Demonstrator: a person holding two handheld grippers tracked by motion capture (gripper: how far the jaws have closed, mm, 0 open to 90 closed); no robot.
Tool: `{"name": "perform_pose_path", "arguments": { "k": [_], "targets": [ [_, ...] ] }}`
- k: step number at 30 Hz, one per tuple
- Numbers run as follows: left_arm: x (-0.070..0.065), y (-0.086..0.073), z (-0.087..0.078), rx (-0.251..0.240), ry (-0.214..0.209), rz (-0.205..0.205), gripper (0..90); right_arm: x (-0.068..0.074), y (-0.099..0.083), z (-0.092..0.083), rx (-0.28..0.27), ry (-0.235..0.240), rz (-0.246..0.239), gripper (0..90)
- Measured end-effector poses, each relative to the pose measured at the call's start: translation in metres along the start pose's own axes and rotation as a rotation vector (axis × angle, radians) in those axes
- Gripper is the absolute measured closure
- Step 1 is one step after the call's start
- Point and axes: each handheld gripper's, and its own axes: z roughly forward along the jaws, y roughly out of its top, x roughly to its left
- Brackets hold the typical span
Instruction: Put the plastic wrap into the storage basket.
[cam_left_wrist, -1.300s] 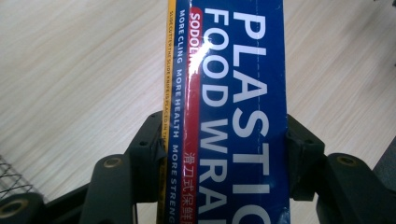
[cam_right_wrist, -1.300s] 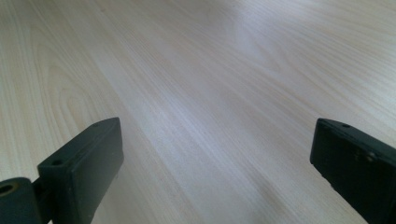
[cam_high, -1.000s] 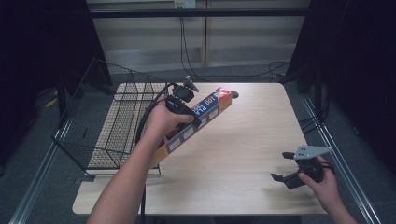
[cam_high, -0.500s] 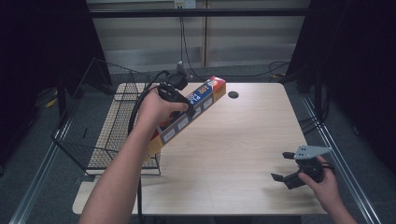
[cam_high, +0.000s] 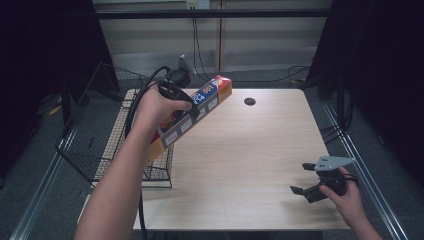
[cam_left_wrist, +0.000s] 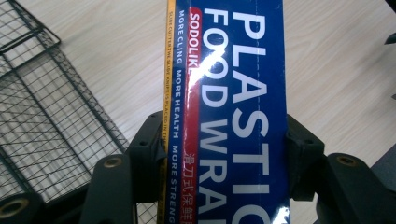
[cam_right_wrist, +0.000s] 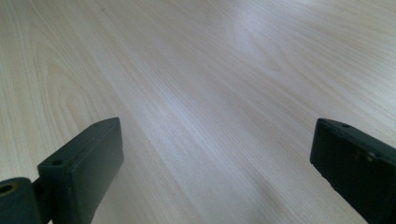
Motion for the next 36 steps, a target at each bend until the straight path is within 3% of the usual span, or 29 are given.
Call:
{"name": "perform_pose_path", "arguments": {
  "k": [10,13,16,20,22,36],
  "targets": [
    [0.010,-0.001,-0.012,-0.003,0.028,-0.020,43.4,0.001,0.000,0.000,-0.001,-0.002,-0.001,2.7],
    [0.013,-0.002,-0.015,-0.008,0.034,-0.047,43.4,0.001,0.000,0.001,0.000,-0.002,-0.006,2.6],
    [0.018,-0.003,-0.020,0.004,0.045,-0.040,43.4,0.001,0.000,0.001,-0.003,-0.004,-0.005,2.6],
    [0.024,-0.006,-0.024,-0.016,0.058,-0.079,43.4,0.000,0.000,0.001,-0.002,-0.003,-0.005,2.6],
    [0.027,-0.007,-0.027,0.001,0.073,-0.081,43.4,0.000,0.001,0.000,-0.003,-0.006,-0.005,2.7],
    [0.048,-0.018,-0.042,-0.013,0.114,-0.150,43.4,0.001,0.000,0.001,0.002,-0.009,-0.005,2.7]
  ]
}}
